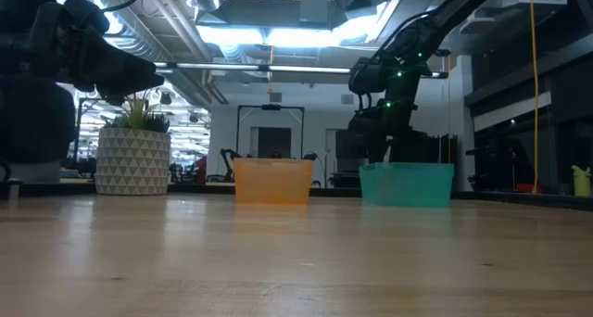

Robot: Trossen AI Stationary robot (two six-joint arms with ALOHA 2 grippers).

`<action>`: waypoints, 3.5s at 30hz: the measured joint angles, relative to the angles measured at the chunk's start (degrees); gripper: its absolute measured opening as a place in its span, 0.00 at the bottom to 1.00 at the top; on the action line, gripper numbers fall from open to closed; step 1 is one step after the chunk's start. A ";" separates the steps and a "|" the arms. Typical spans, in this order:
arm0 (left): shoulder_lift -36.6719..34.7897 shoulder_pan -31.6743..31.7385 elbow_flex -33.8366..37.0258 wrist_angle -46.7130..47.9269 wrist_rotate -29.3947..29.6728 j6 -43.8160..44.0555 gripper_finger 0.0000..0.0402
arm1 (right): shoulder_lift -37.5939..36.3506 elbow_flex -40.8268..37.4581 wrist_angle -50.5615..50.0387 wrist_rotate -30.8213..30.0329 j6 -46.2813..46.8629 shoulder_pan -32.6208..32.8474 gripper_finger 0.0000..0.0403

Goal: Pick and place medicine bottles into bin by pill shape (circle, oval)
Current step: Put the large orange pill bottle into the blue bin

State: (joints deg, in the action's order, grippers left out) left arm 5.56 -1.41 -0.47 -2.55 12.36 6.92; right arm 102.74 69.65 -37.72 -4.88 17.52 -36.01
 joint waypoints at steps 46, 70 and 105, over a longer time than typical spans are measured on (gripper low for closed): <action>0.00 0.00 0.00 -0.01 0.00 0.00 0.44 | -31.50 0.00 -38.27 -3.95 54.53 58.55 0.64; -0.02 -0.02 0.00 -0.02 0.00 -0.02 0.44 | -15.71 0.00 -33.71 -5.32 85.90 82.20 0.64; 0.00 0.00 -0.02 0.00 0.00 0.00 0.44 | -12.41 -15.16 -15.08 -0.04 99.13 86.76 0.97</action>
State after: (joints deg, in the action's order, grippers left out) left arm 5.56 -1.41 -0.49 -2.55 12.36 6.92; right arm 90.32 54.48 -52.80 -4.92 116.65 50.76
